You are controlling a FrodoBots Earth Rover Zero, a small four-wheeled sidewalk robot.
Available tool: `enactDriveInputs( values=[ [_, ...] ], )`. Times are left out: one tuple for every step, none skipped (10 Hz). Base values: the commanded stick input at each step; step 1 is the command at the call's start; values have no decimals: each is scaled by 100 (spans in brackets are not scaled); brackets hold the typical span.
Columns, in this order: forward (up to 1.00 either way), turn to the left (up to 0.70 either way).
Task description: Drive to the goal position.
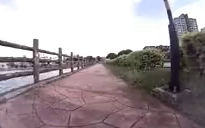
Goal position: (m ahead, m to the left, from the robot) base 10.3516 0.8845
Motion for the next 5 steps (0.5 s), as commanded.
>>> enactDriveInputs(
  values=[
    [70,11],
    [70,11],
    [70,11],
    [70,11],
    [70,11]
  ],
)
